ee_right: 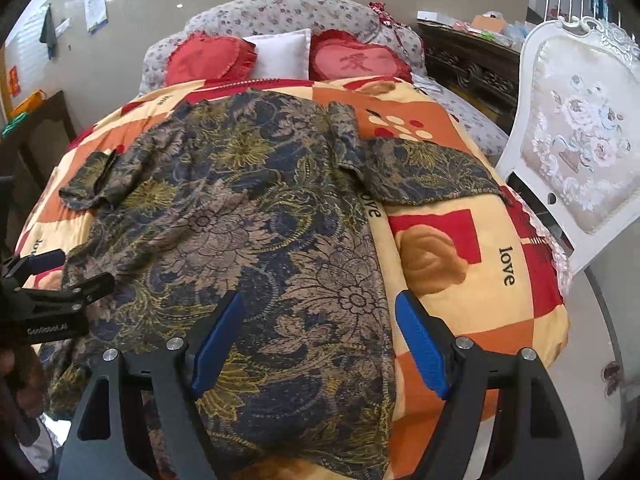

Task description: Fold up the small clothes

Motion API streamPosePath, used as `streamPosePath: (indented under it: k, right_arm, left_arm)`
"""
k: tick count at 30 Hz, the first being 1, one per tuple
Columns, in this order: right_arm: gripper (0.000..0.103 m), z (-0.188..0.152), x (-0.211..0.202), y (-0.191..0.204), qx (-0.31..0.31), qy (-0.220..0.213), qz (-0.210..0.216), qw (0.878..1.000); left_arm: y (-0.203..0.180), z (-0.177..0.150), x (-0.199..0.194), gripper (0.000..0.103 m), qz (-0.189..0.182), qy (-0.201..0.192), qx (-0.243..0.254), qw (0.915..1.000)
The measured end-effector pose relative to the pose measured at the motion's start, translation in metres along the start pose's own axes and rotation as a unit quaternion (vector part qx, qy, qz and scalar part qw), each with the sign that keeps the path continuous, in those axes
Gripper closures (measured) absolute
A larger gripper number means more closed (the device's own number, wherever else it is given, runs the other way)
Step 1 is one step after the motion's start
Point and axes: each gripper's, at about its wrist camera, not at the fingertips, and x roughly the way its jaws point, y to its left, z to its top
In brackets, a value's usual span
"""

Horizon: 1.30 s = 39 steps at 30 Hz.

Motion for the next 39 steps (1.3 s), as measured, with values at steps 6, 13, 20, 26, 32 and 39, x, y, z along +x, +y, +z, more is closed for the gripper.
streamPosePath:
  k: [6,13,20,26,32,39]
  right_arm:
    - [0.01,0.001,0.007,0.003,0.0,0.008,0.001,1.0]
    - [0.01,0.003,0.008,0.01,-0.017,-0.001,-0.006,1.0]
    - [0.01,0.002,0.009,0.007,-0.016,-0.003,-0.008,1.0]
    - [0.01,-0.001,0.009,0.001,-0.009,-0.002,-0.008,1.0]
    - [0.01,-0.003,0.009,-0.001,-0.007,-0.001,-0.007,1.0]
    - [0.01,-0.004,0.009,-0.002,-0.006,-0.001,-0.007,1.0]
  left_arm:
    - [0.012,-0.003,0.006,0.0,-0.003,0.005,-0.029,0.9996]
    - [0.016,0.0,0.009,0.0,0.04,0.013,-0.04,0.9983]
    - [0.019,-0.001,0.012,0.0,0.039,0.021,-0.051,0.9977]
    - [0.017,-0.003,0.012,0.0,0.041,0.026,-0.05,0.9975]
    - [0.015,-0.003,0.012,0.0,0.041,0.029,-0.051,0.9974]
    - [0.014,-0.003,0.013,0.0,0.038,0.031,-0.048,0.9976]
